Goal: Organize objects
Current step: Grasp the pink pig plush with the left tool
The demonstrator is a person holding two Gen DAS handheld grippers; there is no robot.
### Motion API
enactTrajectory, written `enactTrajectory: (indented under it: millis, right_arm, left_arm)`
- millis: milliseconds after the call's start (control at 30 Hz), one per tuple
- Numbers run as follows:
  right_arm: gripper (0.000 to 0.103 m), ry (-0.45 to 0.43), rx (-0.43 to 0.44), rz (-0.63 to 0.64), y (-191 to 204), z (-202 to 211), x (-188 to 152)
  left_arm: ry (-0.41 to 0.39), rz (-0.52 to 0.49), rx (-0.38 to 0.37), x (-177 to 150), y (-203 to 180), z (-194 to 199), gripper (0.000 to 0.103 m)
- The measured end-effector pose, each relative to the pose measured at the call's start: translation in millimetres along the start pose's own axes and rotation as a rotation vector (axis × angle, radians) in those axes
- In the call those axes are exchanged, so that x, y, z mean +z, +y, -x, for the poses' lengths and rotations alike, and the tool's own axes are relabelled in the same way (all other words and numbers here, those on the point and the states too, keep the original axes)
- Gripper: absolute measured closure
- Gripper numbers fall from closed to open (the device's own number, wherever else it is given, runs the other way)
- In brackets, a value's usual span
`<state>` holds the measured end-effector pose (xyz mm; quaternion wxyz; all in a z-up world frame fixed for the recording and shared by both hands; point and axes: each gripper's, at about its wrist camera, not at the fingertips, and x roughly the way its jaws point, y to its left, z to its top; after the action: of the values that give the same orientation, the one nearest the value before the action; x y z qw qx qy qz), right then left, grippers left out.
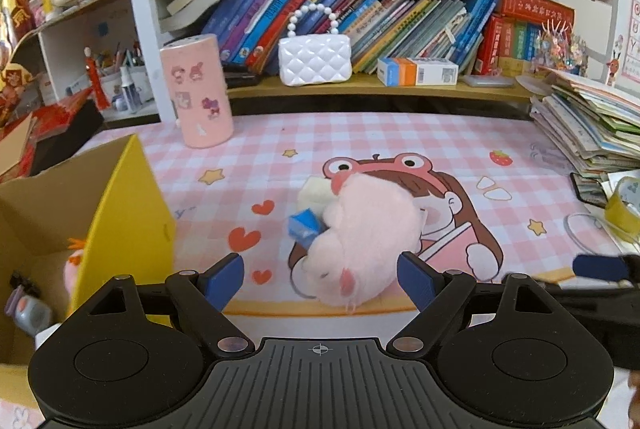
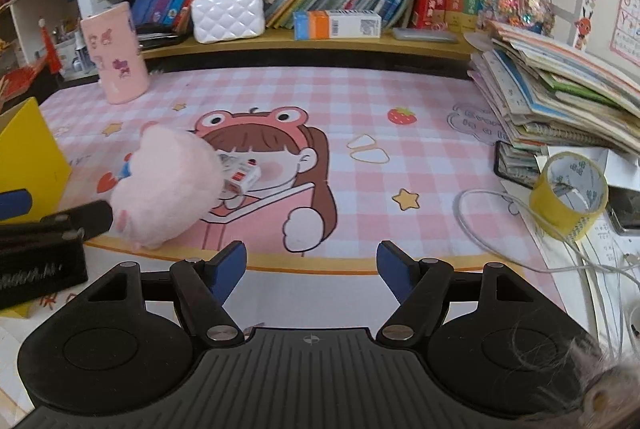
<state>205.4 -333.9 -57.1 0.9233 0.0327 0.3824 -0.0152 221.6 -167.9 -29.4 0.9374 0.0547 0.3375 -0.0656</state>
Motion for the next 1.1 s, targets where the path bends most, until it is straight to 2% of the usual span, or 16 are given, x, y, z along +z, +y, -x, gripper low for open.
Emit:
enactTrajectory:
  millis: [167,333,433,633,700,733,800,967,1100]
  right_arm:
    - [0.032,0.032,-0.004,-0.003,-8,-9,-1]
    - [0.032,0.020,-0.014,-0.020,-14,-5,-1]
    - [0.032,0.017,-0.020,-0.022,-19,-1,-2]
    - [0.032,0.026,-0.034,-0.034,-27,2,-6]
    - [0.032,0.026,-0.034,-0.034,-26,3,-7]
    - [0.032,0.024,-0.033,-0.032,-26,3,-7]
    - [0.032,0.017,-0.031,-0.023,-25,5,-7]
    - [0.032,0.005,0.003,0.003,-19,1,-3]
    - [0.032,-0.007,0.055,0.032,-9,-9,4]
  left_arm:
    - [0.018,-0.036,0.004,7,-14,-28,0.017]
    - [0.031,-0.117,0.007,10,-33,-49,0.017]
    - [0.044,-0.127,0.004,10,-39,-57,0.017]
    - [0.048,-0.162,0.003,8,-46,-70,0.027]
    - [0.038,-0.185,0.005,8,-48,-70,0.039]
    - [0.039,-0.185,-0.002,8,-47,-68,0.041]
    - [0.040,-0.151,-0.030,11,-41,-61,0.046]
    - [-0.017,-0.029,-0.066,14,-17,-20,0.046]
    - [-0.031,0.033,-0.044,10,4,8,0.046]
